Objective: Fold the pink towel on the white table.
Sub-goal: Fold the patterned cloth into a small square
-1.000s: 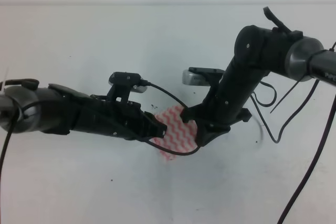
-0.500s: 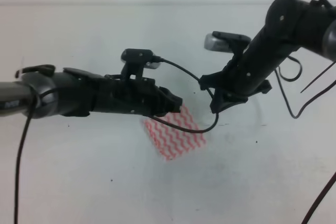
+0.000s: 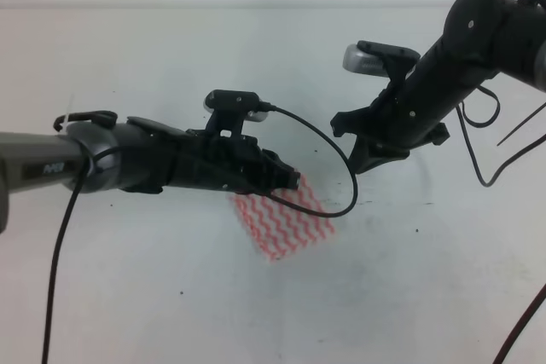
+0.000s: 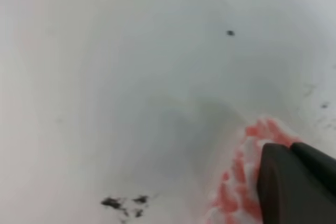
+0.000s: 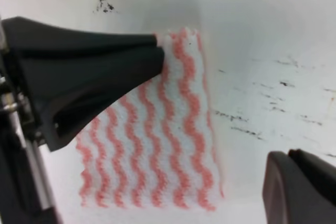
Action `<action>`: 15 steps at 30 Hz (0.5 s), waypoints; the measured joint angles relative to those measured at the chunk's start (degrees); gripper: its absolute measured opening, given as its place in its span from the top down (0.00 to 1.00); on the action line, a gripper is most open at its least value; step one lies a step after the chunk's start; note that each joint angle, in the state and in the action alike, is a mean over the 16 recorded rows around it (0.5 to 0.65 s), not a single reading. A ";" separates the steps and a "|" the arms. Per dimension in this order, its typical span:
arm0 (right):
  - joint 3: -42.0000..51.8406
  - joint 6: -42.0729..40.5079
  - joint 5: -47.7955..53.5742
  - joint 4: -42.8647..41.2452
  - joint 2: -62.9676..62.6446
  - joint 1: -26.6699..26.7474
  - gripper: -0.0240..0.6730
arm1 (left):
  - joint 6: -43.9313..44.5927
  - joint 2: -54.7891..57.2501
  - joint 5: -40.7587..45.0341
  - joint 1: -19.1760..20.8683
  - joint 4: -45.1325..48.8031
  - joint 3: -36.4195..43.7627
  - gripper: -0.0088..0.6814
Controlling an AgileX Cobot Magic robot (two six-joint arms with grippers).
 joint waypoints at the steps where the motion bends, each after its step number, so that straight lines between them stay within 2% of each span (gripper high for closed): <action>1: 0.01 -0.01 -0.09 0.04 0.04 0.00 0.99 | -0.06 0.31 0.12 0.00 0.08 -0.28 0.99; 15: 0.01 -0.09 -0.34 0.35 0.12 0.01 0.99 | -0.52 4.43 6.76 0.00 0.20 -3.07 0.99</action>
